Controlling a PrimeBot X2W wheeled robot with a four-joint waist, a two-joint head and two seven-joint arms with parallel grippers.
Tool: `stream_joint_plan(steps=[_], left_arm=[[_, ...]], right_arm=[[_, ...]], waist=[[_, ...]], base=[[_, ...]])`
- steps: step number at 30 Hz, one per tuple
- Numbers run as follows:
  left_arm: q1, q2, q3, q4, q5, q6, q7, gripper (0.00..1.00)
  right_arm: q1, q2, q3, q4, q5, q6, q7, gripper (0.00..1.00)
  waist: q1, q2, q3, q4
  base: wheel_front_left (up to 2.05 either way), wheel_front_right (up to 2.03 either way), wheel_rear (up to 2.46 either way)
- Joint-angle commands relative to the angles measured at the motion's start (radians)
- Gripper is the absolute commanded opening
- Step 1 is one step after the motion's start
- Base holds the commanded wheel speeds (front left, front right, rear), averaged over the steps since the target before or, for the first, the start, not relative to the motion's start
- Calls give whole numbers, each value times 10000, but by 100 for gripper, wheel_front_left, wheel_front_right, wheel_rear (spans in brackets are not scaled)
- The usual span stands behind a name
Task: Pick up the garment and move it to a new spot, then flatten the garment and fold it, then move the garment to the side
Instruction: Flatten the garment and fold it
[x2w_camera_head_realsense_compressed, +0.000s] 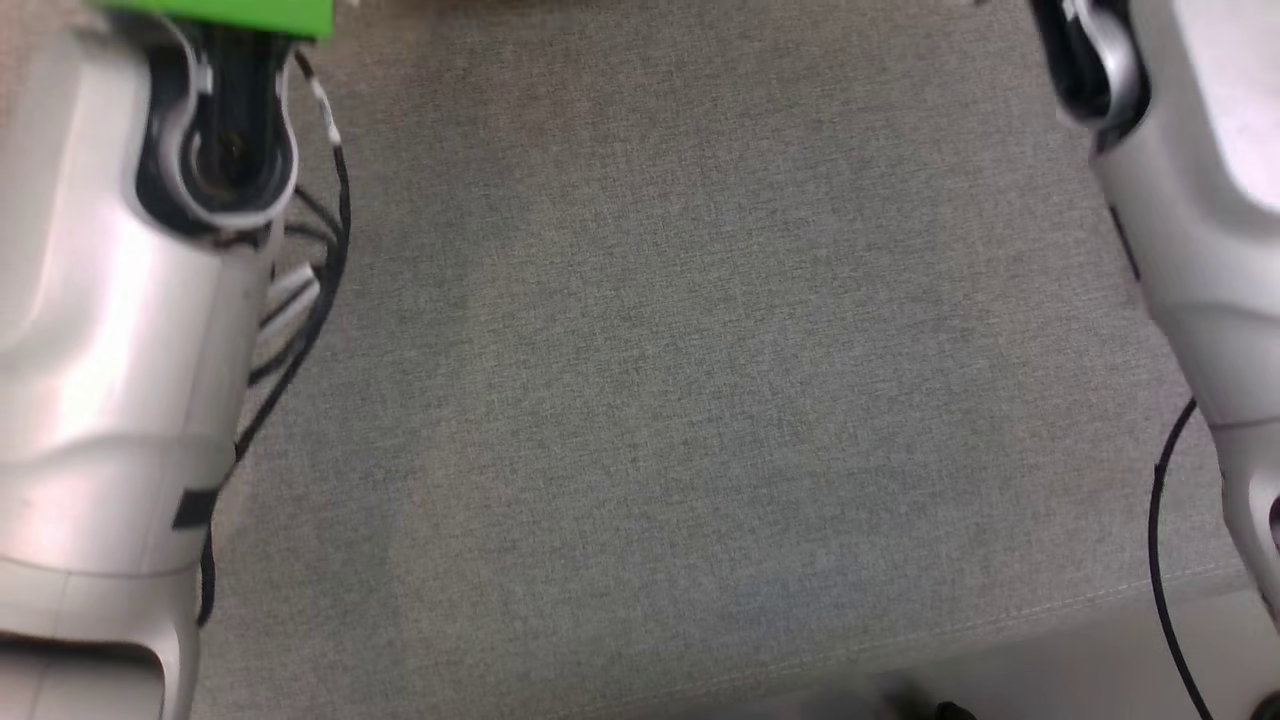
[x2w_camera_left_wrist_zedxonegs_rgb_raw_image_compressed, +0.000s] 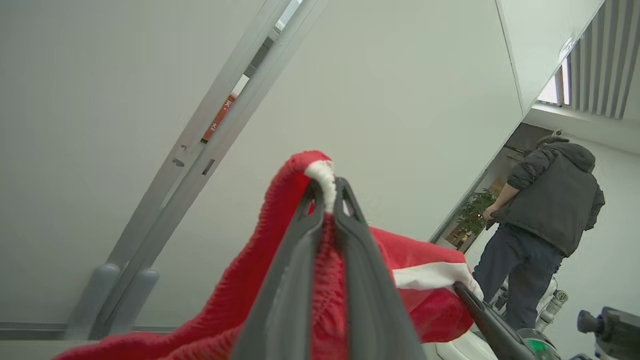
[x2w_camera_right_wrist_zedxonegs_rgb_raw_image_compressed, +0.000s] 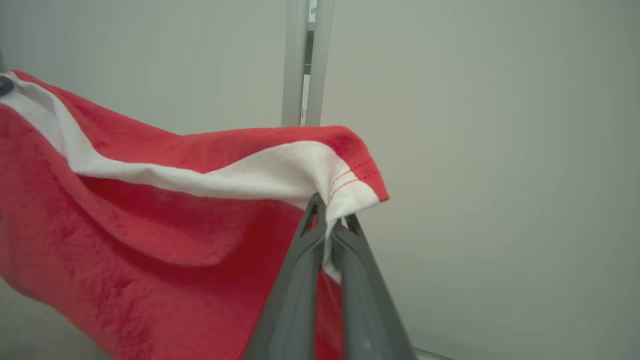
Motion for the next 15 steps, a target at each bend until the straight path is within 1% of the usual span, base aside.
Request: stream_joint_plan(steps=[1, 4, 6, 8, 9, 12, 15], left_arm=[[637, 66, 133, -164, 29, -43, -61, 0], [2219, 35, 173, -457, -57, -44, -56, 0], [3194, -5, 343, -725, -218, -44, -58, 0], [4159, 12, 375, -1023, -224, -45, -59, 0], [4685, -16, 297, -1208, -345, -45, -58, 0], [5909, 197, 42, -1658, -307, -45, -48, 0], [7177, 517, -654, -2021, -563, -46, -47, 0]], right_arm=[[484, -212, 301, -90, 284, 1, -28, 0], [1503, -739, 1153, -363, 968, 1, 175, 0], [2160, -1180, 1784, -726, 1463, 1, 449, 0], [2727, -1741, 2171, -1213, 1888, -1, 584, 0], [3148, -2052, 2386, -1441, 2090, -1, 739, 0], [4157, -2745, 2710, -2287, 2665, 1, 1186, 0], [5377, -3557, 2814, -3325, 3169, 1, 1904, 0]], waist=[[-1, 0, -146, 32], [-1, 0, -448, 79], [-1, 0, -711, 124], [-1, 0, -1032, 191], [-1, 0, -1262, 258], [-1, 0, -1837, 435], [-1, 0, -2500, 634]], base=[[0, 0, 0], [0, 0, 0], [0, 0, 0], [0, 0, 0], [0, 0, 0], [0, 0, 0], [0, 0, 0]])
